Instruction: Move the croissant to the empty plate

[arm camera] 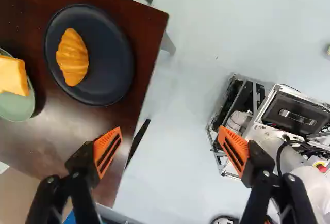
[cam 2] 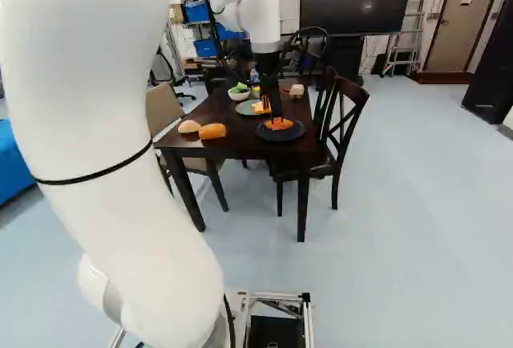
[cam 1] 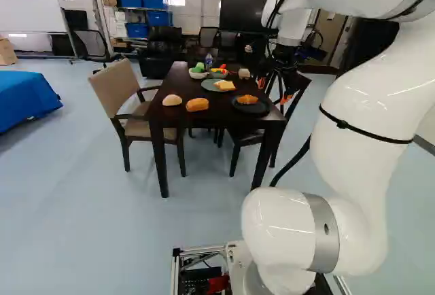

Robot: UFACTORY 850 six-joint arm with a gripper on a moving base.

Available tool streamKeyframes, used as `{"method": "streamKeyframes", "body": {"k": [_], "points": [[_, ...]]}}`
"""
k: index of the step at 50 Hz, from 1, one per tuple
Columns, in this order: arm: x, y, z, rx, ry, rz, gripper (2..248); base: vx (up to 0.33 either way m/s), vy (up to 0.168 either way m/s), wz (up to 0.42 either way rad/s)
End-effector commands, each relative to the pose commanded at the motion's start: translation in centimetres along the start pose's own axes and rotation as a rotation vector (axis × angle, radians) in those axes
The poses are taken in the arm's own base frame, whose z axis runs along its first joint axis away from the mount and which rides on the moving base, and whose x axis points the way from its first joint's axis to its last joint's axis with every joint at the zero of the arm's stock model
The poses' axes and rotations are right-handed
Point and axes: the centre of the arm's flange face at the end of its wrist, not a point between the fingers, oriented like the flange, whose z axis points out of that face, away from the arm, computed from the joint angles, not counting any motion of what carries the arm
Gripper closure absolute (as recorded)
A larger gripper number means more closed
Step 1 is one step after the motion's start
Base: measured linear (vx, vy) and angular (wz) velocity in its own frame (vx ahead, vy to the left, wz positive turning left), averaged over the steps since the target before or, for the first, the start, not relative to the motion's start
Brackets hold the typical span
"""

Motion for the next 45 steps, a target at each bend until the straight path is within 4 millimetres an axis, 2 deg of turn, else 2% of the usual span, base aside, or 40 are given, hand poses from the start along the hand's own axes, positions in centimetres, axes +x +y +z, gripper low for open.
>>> {"method": "streamKeyframes", "body": {"k": [45], "points": [[0.0, 0.0, 0.0, 0.0, 0.0, 0.0, 3, -0.076, 0.0, 0.004]]}}
